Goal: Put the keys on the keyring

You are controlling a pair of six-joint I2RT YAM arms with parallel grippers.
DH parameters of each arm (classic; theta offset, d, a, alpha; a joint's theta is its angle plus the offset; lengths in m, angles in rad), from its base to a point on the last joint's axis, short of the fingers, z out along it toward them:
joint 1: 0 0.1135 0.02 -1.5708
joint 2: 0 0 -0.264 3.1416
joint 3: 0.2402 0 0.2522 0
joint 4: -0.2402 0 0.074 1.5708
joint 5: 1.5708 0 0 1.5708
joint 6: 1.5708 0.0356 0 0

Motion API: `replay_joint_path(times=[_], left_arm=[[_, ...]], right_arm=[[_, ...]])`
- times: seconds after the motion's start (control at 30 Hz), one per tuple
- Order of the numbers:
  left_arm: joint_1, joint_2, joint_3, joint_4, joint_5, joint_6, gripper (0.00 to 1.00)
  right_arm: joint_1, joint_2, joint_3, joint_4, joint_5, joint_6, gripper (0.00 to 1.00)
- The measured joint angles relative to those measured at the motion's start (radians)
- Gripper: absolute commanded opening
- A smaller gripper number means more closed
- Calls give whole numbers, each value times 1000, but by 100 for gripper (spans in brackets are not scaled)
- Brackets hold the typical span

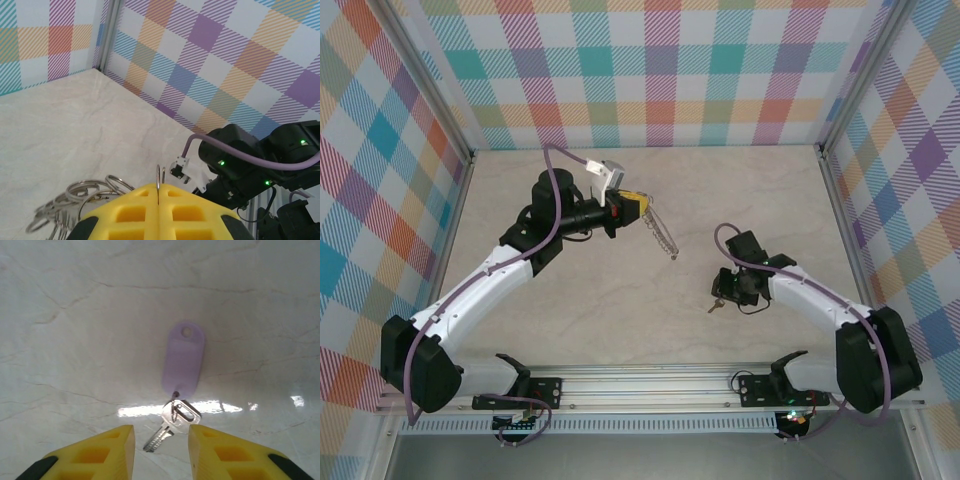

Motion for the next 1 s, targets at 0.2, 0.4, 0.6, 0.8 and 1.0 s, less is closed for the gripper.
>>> replay_joint_path(times=[0.2,0.4,0.6,0.8,1.0], left_arm=[[0,0,0,0,14,0,0],[0,0,0,0,29,0,0],[0,0,0,0,44,0,0],[0,0,-6,1,47,0,0],[0,1,-7,3,54,0,0]], right_arm=[[26,54,0,30,31,26,27],[38,107,0,50,47,43,23],[39,111,0,52,65,48,20],[39,114,0,53,71,48,17],[39,130,0,53,72,48,16]])
